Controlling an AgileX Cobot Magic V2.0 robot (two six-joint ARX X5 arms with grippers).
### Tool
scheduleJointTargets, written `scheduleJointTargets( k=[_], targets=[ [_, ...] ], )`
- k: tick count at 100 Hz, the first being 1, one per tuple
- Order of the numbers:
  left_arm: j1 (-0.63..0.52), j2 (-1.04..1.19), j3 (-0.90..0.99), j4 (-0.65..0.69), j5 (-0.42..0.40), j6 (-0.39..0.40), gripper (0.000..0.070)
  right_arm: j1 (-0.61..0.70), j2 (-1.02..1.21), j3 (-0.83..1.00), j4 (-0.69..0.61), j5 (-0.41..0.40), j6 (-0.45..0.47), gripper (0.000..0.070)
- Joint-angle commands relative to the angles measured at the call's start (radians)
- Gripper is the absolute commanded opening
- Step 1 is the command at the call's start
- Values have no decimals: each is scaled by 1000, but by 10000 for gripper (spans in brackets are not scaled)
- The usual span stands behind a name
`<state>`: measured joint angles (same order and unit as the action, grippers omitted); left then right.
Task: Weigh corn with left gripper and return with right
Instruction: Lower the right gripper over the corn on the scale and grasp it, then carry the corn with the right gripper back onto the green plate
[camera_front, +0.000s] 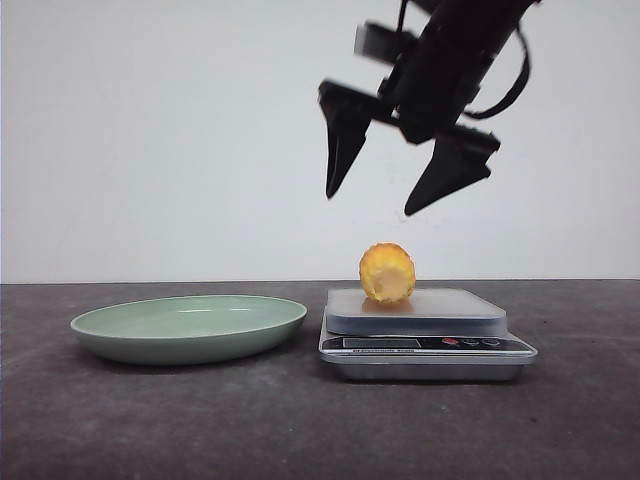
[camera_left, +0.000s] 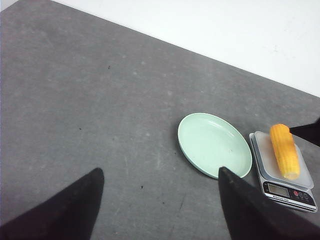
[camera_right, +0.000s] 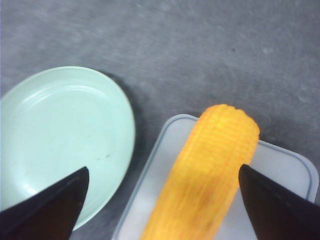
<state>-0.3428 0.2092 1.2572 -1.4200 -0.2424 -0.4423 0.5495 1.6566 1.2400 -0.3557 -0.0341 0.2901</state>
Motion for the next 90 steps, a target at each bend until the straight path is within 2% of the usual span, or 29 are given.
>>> scheduleJointTargets(
  k=[1,30,33,37,41,51,52,74,90],
  targets=[
    [-2,-2,11,-24,2,15,430,5,44,25,-13,29,20,608],
    [-2,-2,11,-24,5,40,430,7,132,24,-58,34,51,570],
    [-2,-2,11,-24,4,43,430,11,136,24,-63,34,51,547],
    [-2,-2,11,-24,4,49,430,15,141,24,-65,35,51,479],
    [-2,-2,11,-24,4,54,430,18,141,24,-66,36,52,379],
    [-2,-2,11,-24,4,58,430,26,141,24,-61,42,52,12],
    [-2,-2,11,-24,4,58,430,27,141,24,-60,44,52,0],
    [-2,-2,11,-24,4,61,430,56,92,24,-56,106,56,1],
    [-2,-2,11,-24,4,65,430,90,-60,25,-90,114,-20,1]
  ],
)
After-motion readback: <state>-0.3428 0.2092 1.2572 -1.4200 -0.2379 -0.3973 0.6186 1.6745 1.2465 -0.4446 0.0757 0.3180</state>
